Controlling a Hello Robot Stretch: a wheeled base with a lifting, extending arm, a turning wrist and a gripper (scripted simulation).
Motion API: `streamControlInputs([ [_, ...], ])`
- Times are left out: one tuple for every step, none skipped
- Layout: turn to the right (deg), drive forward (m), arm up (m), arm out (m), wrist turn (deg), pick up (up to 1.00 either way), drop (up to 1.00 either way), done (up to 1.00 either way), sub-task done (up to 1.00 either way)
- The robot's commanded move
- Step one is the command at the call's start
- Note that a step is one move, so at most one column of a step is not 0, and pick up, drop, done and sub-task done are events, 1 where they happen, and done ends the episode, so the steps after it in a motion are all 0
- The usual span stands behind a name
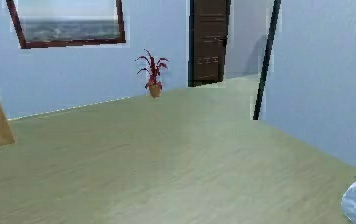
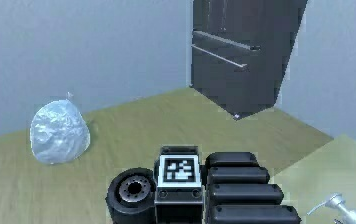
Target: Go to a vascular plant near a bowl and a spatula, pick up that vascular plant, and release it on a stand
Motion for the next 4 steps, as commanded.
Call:
streamControlInputs([
  [-27.0,0.00,0.00,0.00,0.0,0.00,0.00,0.00,0.00],
  [0.0,0.25,0.00,0.00,0.0,0.00,0.00,0.00,0.00],
  [42.0,0.00,0.00,0.00,0.0,0.00,0.00,0.00,0.00],
  [0.0,1.00,0.00,0.00,0.0,0.00,0.00,0.00,0.00],
])
